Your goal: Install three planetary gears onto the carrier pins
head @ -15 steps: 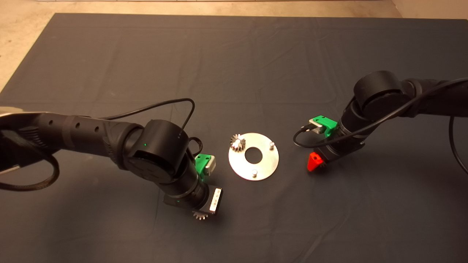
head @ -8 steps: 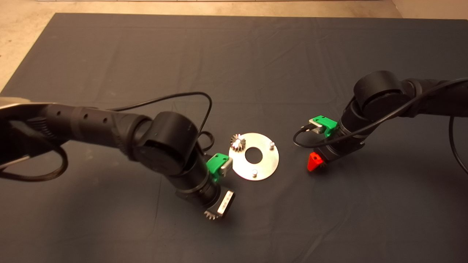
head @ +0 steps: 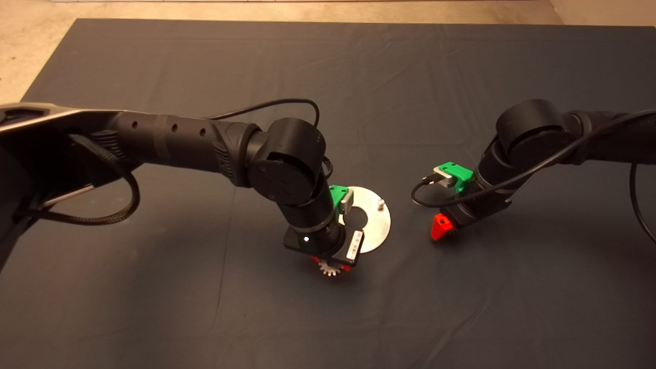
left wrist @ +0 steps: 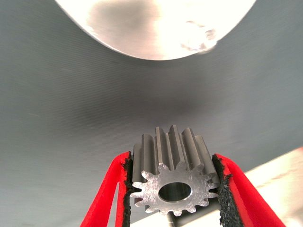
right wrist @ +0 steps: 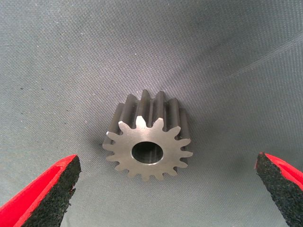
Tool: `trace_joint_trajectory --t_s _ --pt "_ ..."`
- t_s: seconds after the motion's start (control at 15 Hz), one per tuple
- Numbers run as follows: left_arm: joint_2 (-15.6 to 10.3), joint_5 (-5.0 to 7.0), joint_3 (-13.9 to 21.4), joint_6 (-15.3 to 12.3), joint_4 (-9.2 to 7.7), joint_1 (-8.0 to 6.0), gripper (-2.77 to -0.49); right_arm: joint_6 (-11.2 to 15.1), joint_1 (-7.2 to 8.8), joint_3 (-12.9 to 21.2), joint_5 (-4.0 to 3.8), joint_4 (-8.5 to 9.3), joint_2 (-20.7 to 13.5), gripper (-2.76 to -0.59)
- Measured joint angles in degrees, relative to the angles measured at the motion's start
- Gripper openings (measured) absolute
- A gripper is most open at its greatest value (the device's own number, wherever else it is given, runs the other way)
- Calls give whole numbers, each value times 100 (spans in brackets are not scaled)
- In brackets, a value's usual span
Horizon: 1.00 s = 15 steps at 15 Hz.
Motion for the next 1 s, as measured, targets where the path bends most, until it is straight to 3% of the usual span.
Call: trace_joint_trajectory --t_s 0.13,0.4,0.6,0.87,1.0 --pt "82 -155 -168 -171 -46 0 -233 0 1 0 -2 -1 2 -60" --pt "214 -139 -426 -452 -67 -2 -233 0 0 0 0 -6 0 -60" --pt "553 -105 -843 -501 -71 -2 -233 0 0 0 0 -11 0 -60" --pt "611 237 -1134 -625 -79 -2 -233 -44 1 0 9 -18 -15 -60" --pt "613 532 -1240 -647 -71 -10 -233 -50 1 0 5 -20 -17 -60"
